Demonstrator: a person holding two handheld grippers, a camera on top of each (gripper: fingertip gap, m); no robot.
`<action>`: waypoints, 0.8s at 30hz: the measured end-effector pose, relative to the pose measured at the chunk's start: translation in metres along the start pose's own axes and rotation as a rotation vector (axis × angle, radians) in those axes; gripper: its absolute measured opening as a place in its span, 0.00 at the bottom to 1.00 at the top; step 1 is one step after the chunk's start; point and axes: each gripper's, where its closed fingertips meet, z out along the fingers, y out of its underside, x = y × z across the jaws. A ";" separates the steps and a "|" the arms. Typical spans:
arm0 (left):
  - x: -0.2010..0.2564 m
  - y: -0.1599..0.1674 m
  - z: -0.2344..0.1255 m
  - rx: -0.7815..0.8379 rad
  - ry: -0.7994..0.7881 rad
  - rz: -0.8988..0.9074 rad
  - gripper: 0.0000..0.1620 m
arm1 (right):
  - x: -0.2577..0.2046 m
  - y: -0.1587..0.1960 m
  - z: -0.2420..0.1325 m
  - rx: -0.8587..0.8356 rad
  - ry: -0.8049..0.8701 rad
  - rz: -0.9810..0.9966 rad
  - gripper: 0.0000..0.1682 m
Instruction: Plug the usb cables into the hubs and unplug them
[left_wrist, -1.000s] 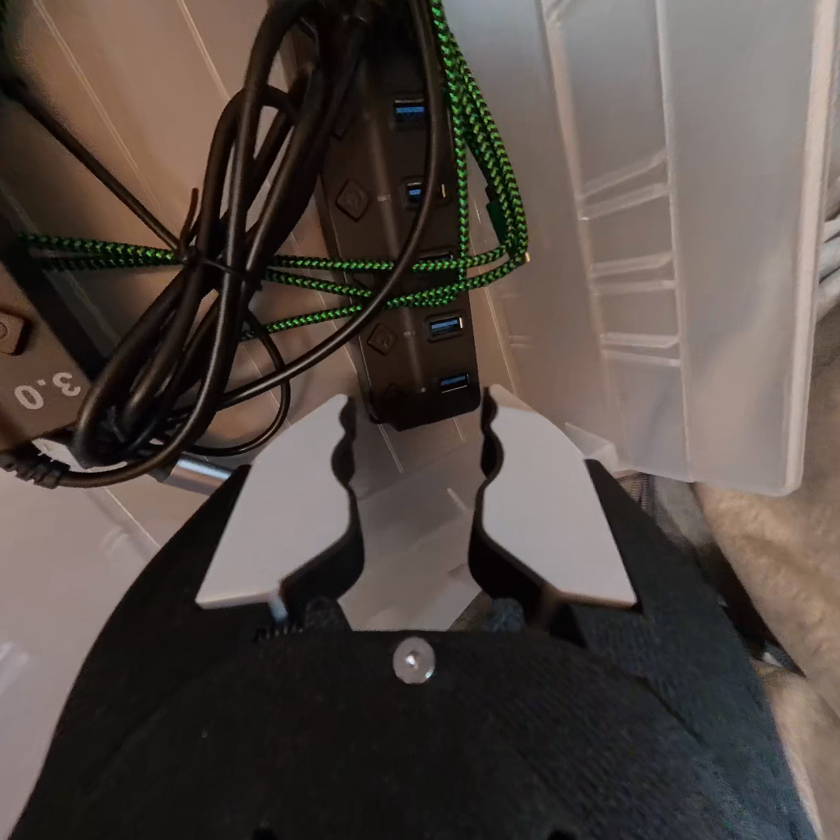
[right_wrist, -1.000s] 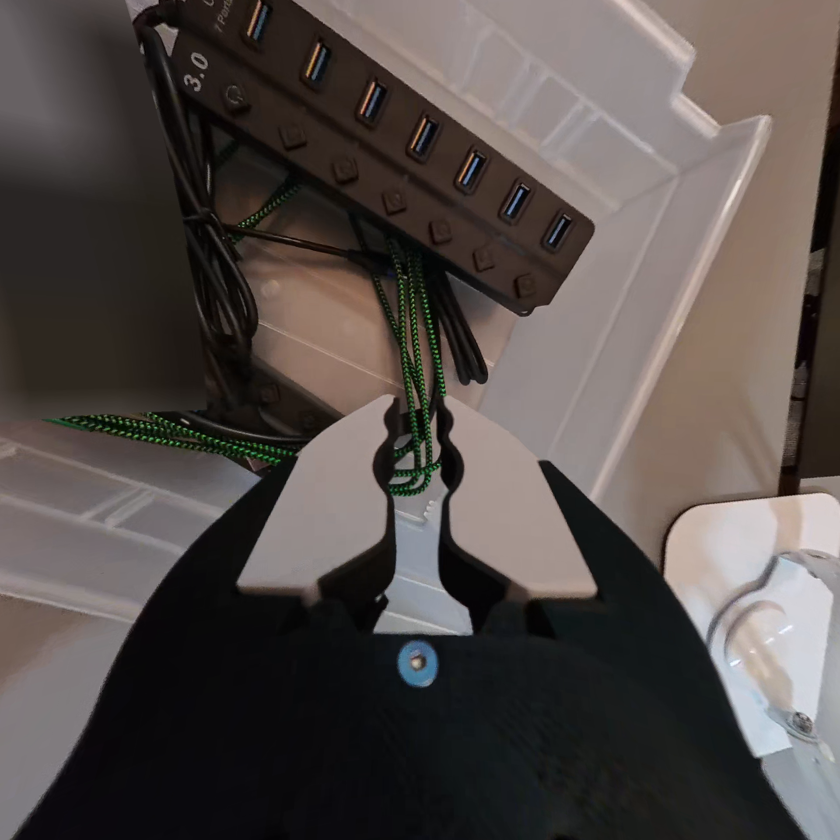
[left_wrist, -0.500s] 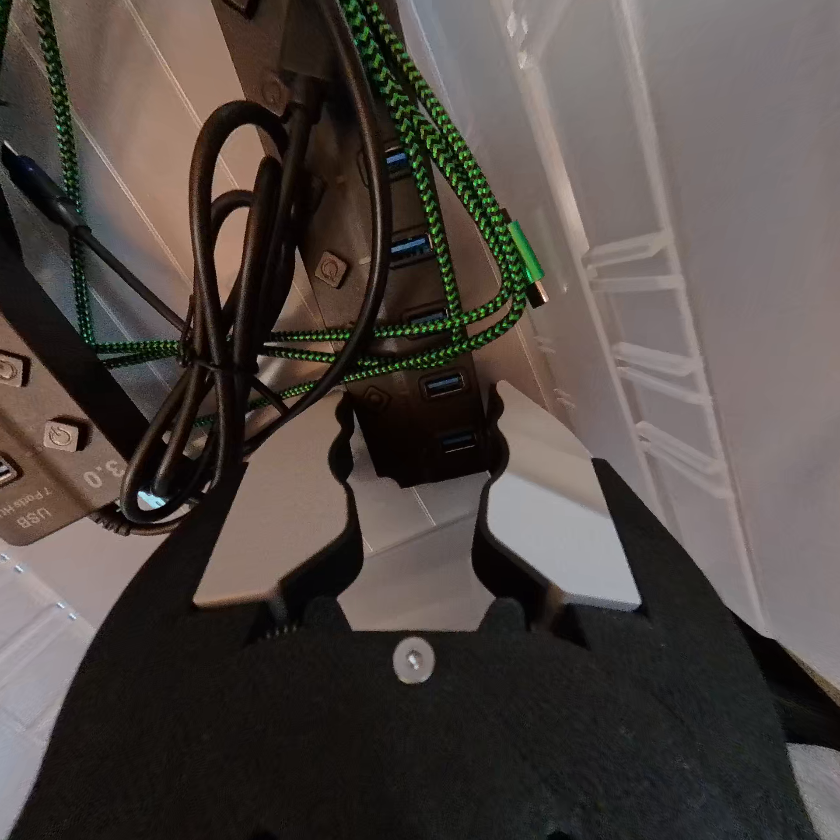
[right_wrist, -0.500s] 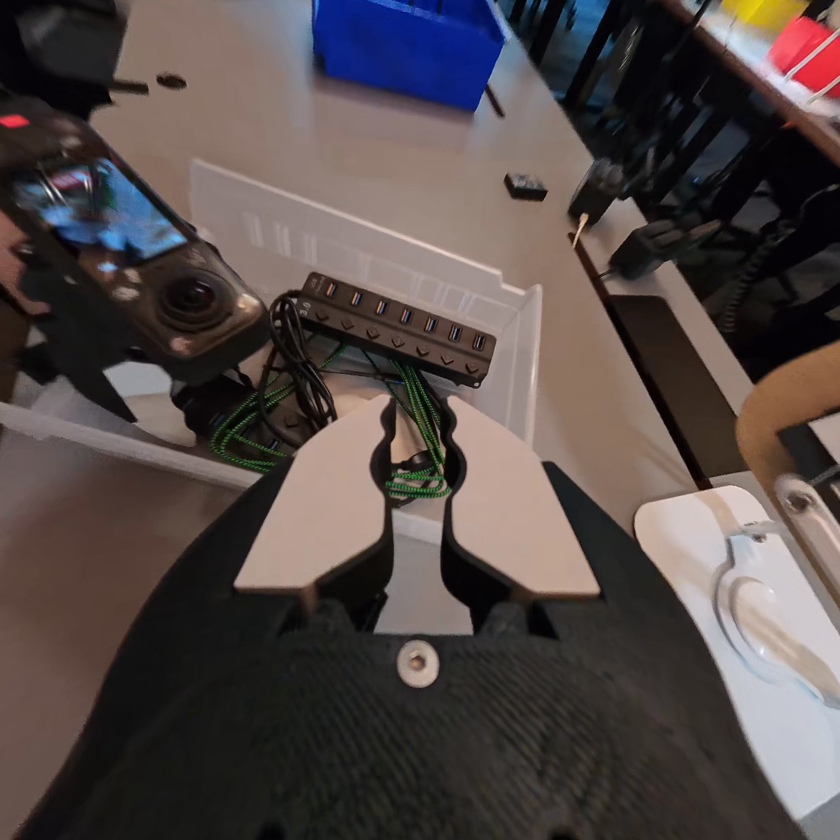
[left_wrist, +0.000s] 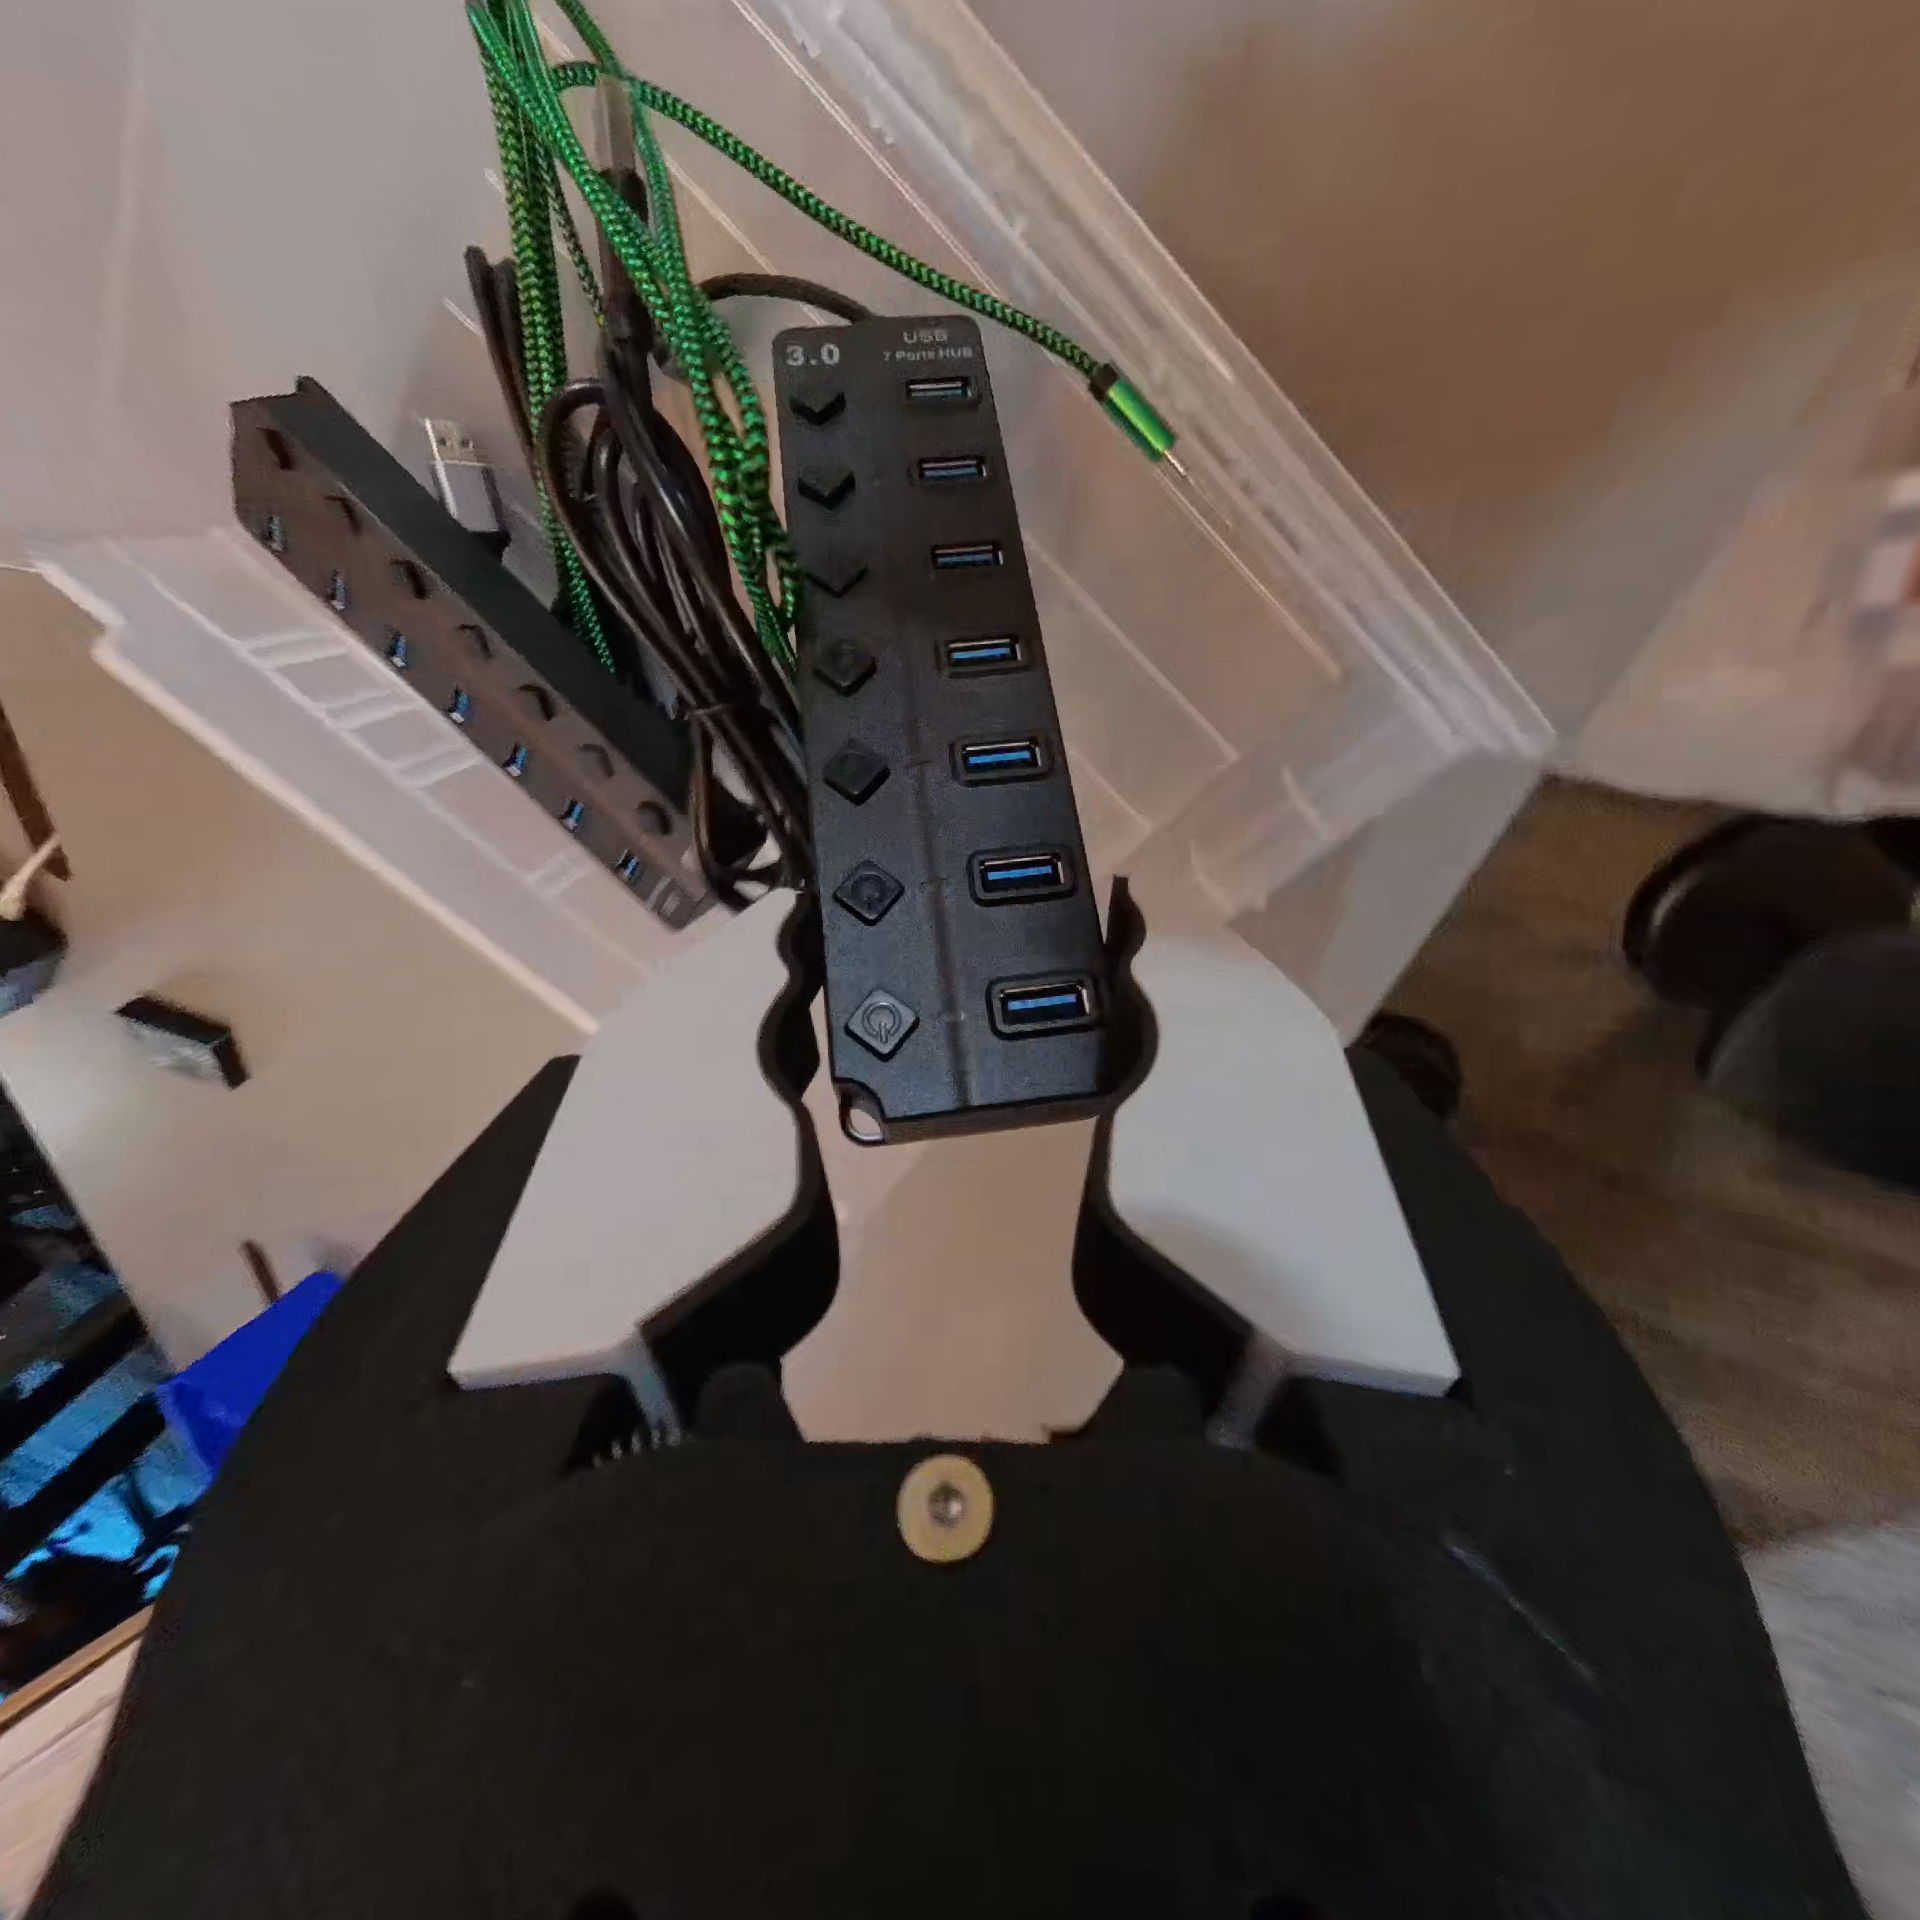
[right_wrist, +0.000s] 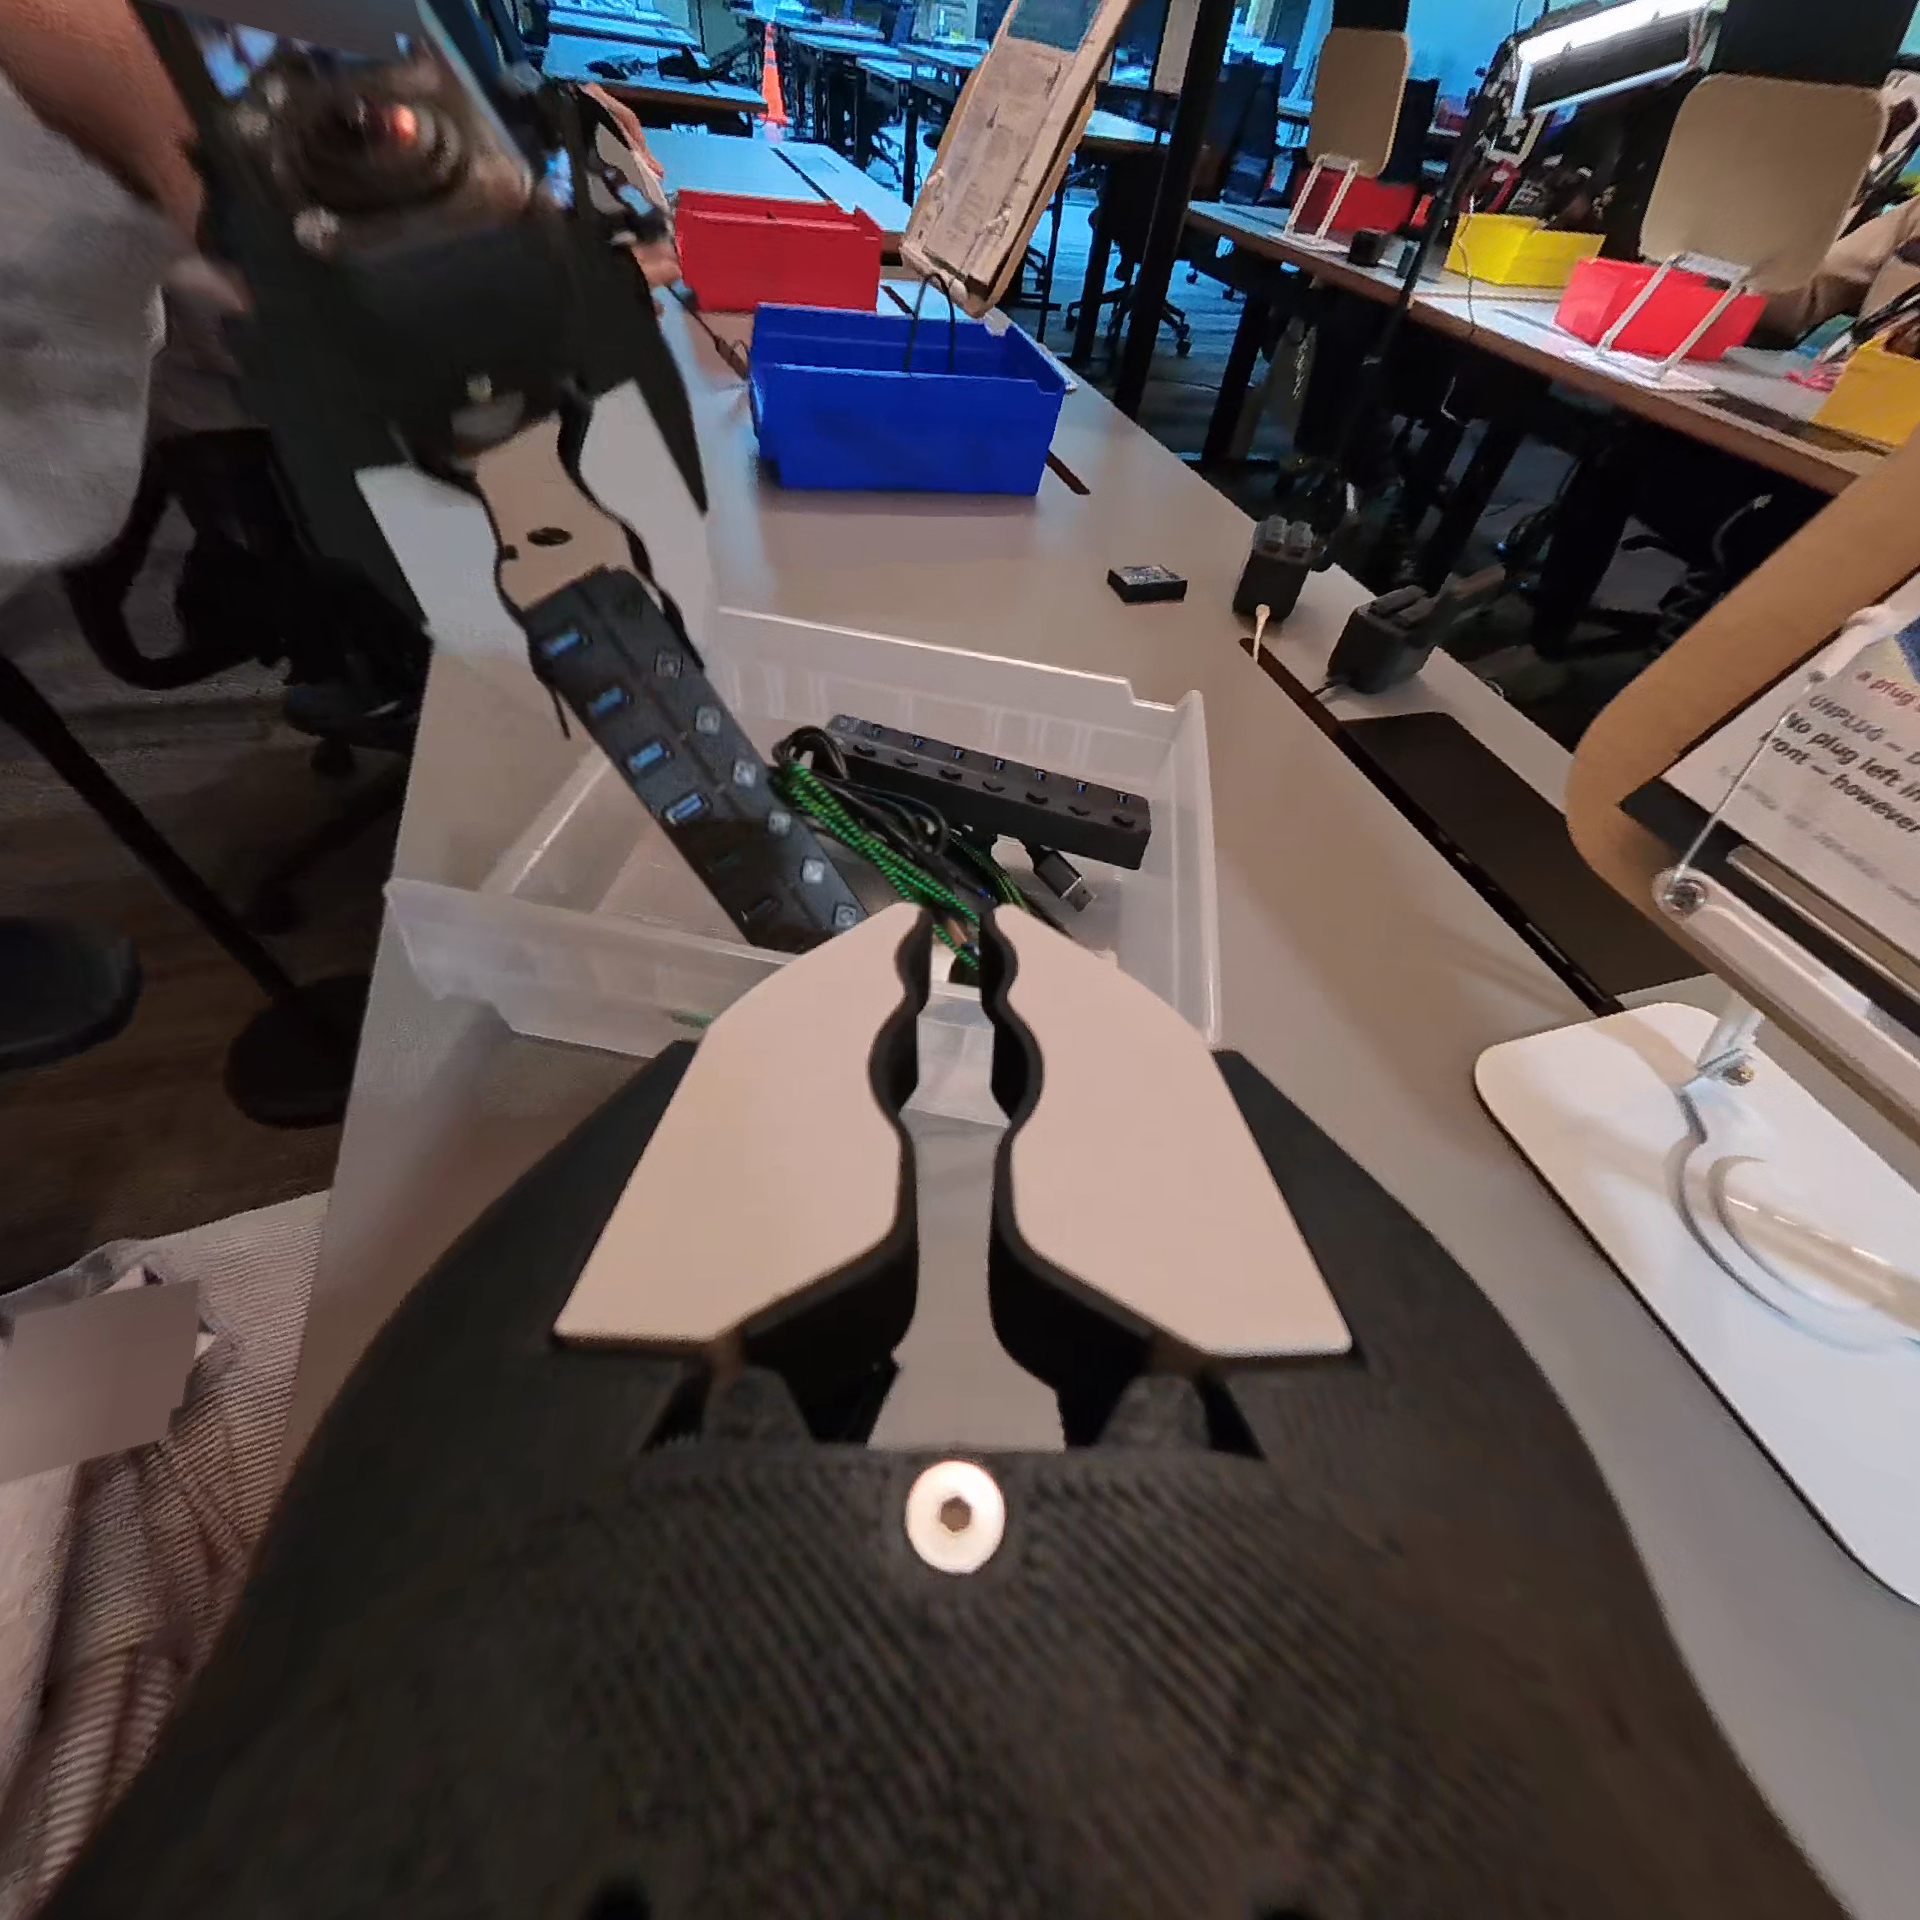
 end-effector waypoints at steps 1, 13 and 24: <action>-0.002 -0.001 -0.014 -0.024 0.014 0.020 0.36 | -0.002 -0.003 -0.003 0.015 -0.001 -0.002 0.05; -0.020 -0.008 -0.182 -0.266 -0.130 0.094 0.36 | -0.051 -0.049 0.005 0.180 -0.124 -0.113 0.21; -0.048 -0.017 -0.265 -0.277 -0.415 0.126 0.36 | -0.058 -0.129 0.024 0.375 -0.220 -0.013 0.38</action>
